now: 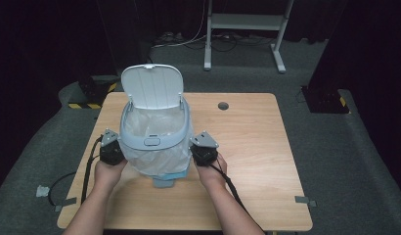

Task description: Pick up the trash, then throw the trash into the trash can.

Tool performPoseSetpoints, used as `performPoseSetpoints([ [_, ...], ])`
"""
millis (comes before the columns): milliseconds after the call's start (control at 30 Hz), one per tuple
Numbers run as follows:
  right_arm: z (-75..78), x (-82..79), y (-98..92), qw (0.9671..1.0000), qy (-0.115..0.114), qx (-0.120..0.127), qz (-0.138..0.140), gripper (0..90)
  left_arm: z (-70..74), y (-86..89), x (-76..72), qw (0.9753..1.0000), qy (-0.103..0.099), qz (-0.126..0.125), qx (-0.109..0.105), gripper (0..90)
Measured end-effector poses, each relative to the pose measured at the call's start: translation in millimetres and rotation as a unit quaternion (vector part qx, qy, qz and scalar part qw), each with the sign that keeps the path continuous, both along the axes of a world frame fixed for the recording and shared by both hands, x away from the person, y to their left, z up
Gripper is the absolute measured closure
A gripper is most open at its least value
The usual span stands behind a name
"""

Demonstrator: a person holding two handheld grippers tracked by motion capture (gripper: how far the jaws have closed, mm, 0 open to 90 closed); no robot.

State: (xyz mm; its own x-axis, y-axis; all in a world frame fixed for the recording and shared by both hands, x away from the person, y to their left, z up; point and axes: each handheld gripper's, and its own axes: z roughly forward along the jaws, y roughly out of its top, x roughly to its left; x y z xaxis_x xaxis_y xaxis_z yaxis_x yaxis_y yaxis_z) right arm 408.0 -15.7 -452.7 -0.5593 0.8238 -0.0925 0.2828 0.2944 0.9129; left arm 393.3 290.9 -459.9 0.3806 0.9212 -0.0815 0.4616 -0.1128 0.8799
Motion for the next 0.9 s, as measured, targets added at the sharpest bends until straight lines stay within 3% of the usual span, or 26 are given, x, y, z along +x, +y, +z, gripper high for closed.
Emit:
performPoseSetpoints([
  [567,-2.8,-37.3,-59.2,0.9991,-0.019,-0.002,-0.038,90.0,-0.8,-56.7,-38.3,0.9979,-0.02,-0.062,-0.004,89.9],
  [767,-3.4,-50.1,-72.5,0.9987,-0.02,0.002,-0.046,90.0,-1.1,-65.5,-46.0,0.9968,-0.024,-0.076,-0.003,89.9],
  [900,0.0,-51.9,-80.3,0.9986,-0.015,0.009,-0.05,77.0,0.4,-63.6,-46.0,0.9969,-0.024,-0.075,-0.005,89.7],
])
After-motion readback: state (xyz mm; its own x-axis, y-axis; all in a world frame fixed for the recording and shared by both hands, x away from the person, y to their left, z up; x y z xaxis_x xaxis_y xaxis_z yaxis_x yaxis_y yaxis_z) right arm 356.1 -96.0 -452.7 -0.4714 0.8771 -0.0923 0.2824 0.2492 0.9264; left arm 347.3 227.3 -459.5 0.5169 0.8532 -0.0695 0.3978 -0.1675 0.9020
